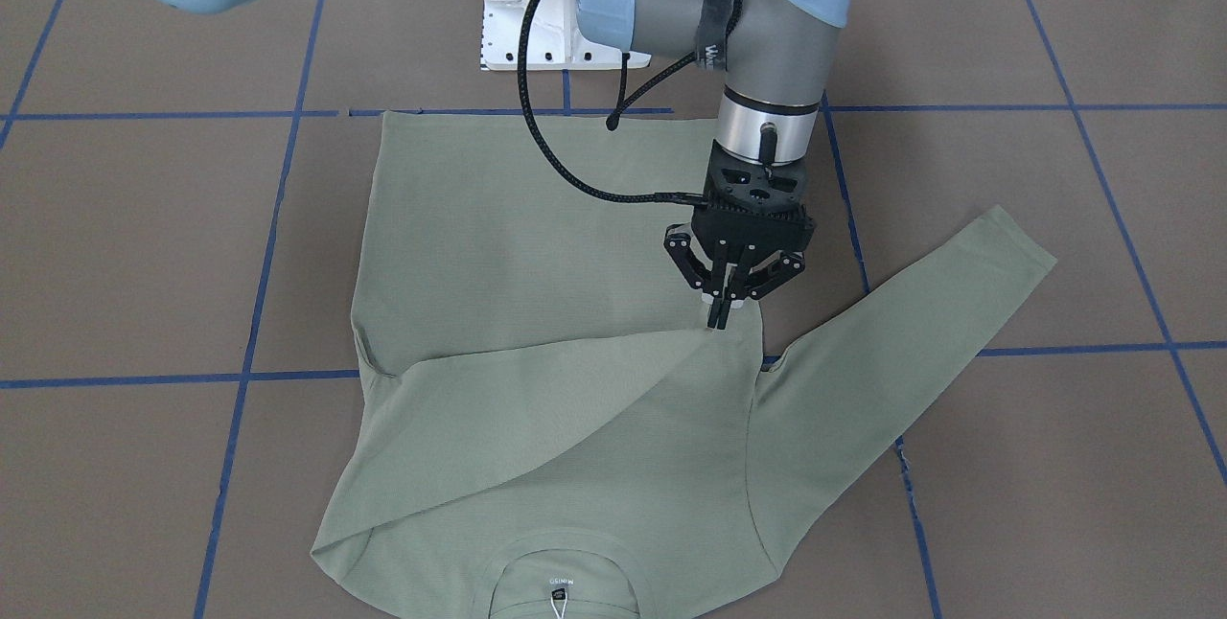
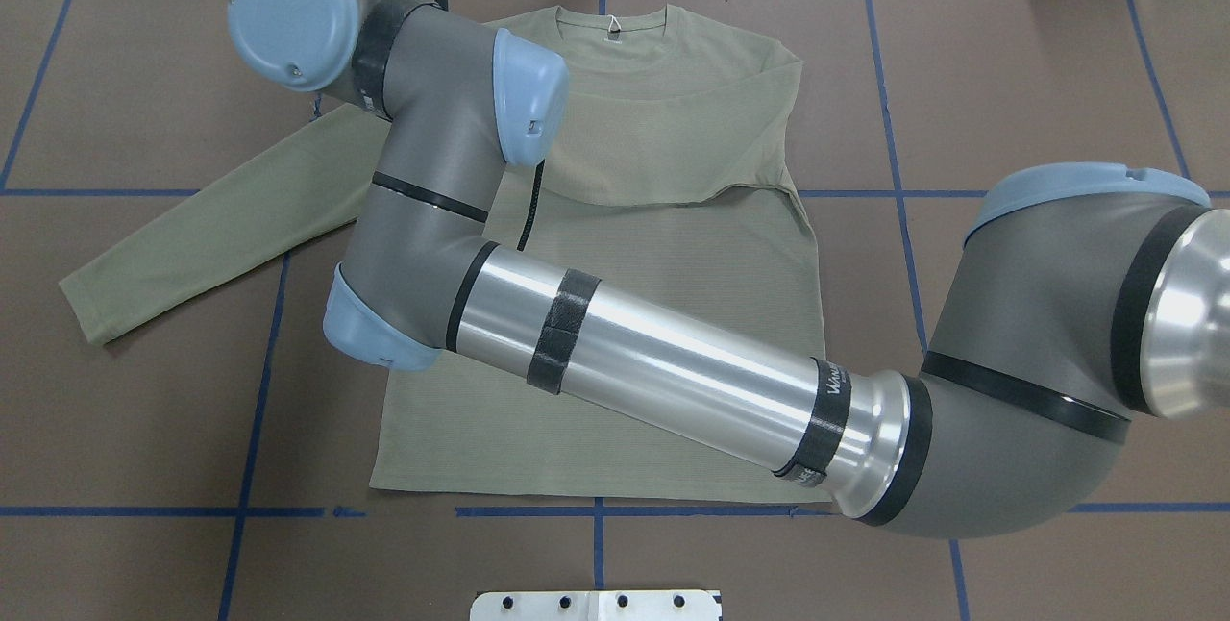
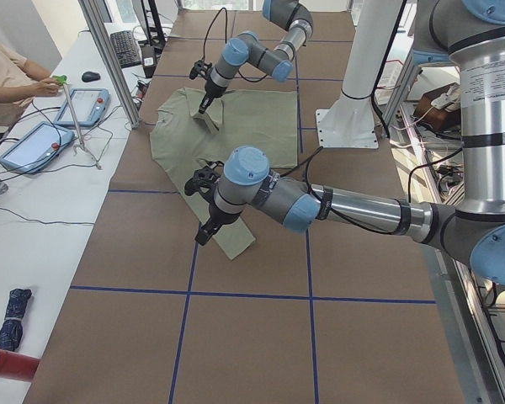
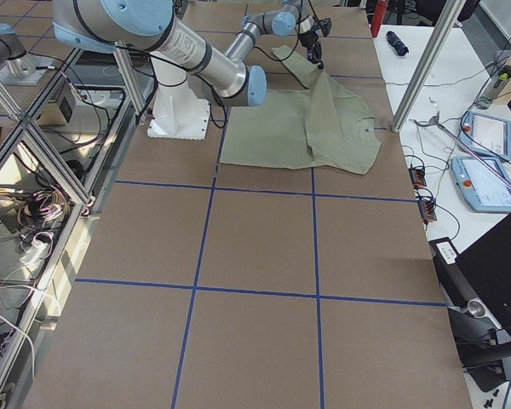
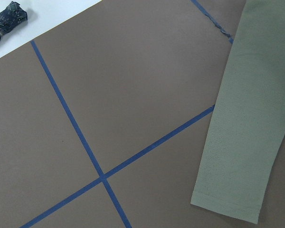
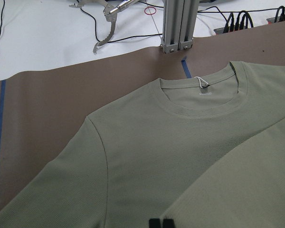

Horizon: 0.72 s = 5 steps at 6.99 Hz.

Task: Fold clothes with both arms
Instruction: 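Fold the held sleeve across the shirt body toward the left gripper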

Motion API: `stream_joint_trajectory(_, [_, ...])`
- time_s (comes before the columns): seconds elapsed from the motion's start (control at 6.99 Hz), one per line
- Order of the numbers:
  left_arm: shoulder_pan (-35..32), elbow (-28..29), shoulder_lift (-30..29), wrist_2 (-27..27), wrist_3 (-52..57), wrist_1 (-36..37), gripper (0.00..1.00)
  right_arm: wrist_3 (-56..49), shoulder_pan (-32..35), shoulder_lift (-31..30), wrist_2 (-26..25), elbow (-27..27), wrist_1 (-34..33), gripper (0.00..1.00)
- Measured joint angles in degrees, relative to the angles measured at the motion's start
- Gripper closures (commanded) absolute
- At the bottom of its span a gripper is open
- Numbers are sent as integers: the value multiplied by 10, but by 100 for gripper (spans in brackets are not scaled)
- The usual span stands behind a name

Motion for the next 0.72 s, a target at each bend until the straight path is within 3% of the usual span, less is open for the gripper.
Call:
stream_joint_trajectory(0.43, [0, -1, -6, 4, -2, -2, 0, 30, 2, 31, 0, -36, 18, 1])
stream_joint_trajectory(0.72, [1, 12, -40, 6, -10, -26, 0, 31, 23, 40, 45, -38, 15, 0])
